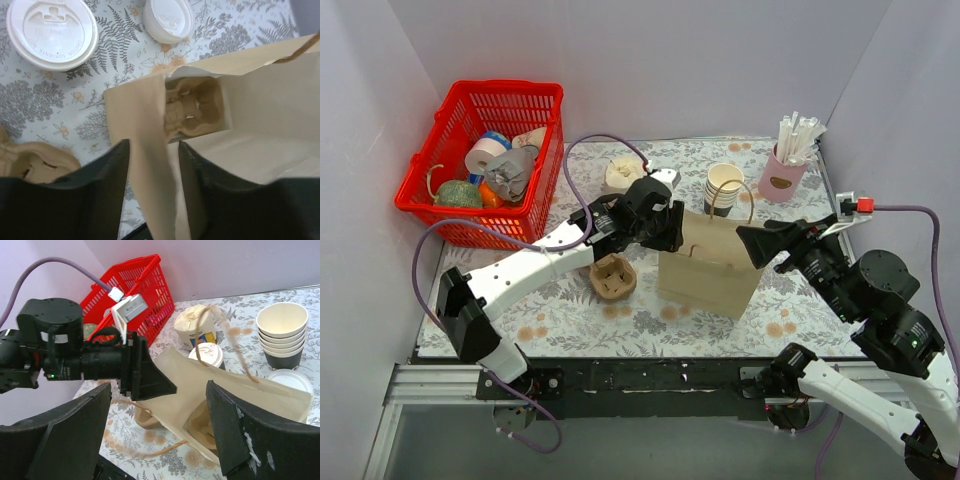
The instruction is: Pack the takeout coffee
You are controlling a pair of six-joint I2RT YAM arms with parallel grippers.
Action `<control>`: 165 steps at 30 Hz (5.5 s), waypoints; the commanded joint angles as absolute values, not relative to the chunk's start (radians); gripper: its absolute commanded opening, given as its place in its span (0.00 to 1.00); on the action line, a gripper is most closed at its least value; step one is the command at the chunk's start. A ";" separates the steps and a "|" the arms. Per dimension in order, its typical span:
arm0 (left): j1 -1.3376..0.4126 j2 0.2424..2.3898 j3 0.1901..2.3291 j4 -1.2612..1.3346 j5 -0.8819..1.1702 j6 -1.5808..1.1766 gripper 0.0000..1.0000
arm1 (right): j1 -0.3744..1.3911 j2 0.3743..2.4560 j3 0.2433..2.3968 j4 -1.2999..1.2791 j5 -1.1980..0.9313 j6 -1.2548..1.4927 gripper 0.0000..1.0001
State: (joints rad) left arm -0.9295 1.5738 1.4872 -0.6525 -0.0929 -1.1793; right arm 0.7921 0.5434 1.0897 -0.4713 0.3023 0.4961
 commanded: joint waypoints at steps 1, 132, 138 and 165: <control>-0.971 1.522 1.557 -0.730 -0.167 -1.190 0.31 | 0.793 0.519 1.097 -0.489 0.368 0.488 0.85; -1.054 0.641 0.859 -0.836 -0.540 -1.588 0.98 | 0.469 2.034 1.802 -0.747 -0.357 -0.042 0.36; -1.052 0.643 0.856 -0.844 -0.531 -1.605 0.98 | 0.468 2.002 1.802 -0.742 -0.341 -0.006 0.24; -1.052 0.652 0.887 -0.749 -0.512 -1.571 0.98 | 0.457 1.730 1.986 -0.801 -0.153 0.299 0.11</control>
State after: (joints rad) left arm -1.0550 0.6525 0.8574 -0.8059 -0.5148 -1.6051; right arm 0.4629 1.8343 1.8816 -0.7773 -0.1913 0.2447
